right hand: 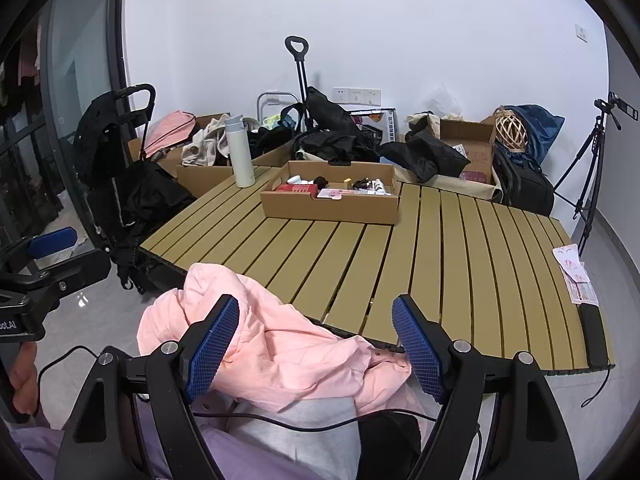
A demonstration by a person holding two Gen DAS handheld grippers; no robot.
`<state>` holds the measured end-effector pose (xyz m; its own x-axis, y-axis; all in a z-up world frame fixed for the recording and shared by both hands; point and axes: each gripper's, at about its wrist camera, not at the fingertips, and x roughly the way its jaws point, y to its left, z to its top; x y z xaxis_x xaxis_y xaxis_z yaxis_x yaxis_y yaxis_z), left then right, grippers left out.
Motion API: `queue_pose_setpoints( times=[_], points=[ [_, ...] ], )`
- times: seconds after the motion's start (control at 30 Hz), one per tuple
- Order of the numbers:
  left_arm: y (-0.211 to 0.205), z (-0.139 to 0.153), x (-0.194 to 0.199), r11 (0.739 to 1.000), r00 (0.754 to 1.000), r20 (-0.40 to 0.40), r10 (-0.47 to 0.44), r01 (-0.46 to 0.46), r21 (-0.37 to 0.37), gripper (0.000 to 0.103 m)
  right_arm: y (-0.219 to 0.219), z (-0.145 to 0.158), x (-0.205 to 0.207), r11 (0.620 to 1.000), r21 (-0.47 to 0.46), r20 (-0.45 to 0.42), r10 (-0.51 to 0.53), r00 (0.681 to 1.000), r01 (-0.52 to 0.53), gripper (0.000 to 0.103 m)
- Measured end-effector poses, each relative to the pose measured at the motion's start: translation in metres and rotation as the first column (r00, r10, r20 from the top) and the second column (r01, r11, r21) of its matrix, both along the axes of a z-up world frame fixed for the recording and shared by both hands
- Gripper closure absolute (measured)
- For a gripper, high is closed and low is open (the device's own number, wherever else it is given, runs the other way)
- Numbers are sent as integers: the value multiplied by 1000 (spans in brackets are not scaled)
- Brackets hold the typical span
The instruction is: Organize objects
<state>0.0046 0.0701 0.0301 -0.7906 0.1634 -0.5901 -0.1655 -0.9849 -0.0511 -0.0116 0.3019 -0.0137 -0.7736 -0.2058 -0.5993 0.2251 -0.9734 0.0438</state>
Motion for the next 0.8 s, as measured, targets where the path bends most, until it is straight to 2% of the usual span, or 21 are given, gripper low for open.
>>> queue_pose_setpoints(
  times=[0.17,0.8],
  points=[
    [1,-1,0,1000,1000,2,2,-2,0,0,6,1,-2,999,-37,12,3,1000,-3,21],
    [-1,-6,0,1000,1000,11,2,-2,2,0,4,-2,-4,1000,-19,15,1,1000,-1,21]
  ],
)
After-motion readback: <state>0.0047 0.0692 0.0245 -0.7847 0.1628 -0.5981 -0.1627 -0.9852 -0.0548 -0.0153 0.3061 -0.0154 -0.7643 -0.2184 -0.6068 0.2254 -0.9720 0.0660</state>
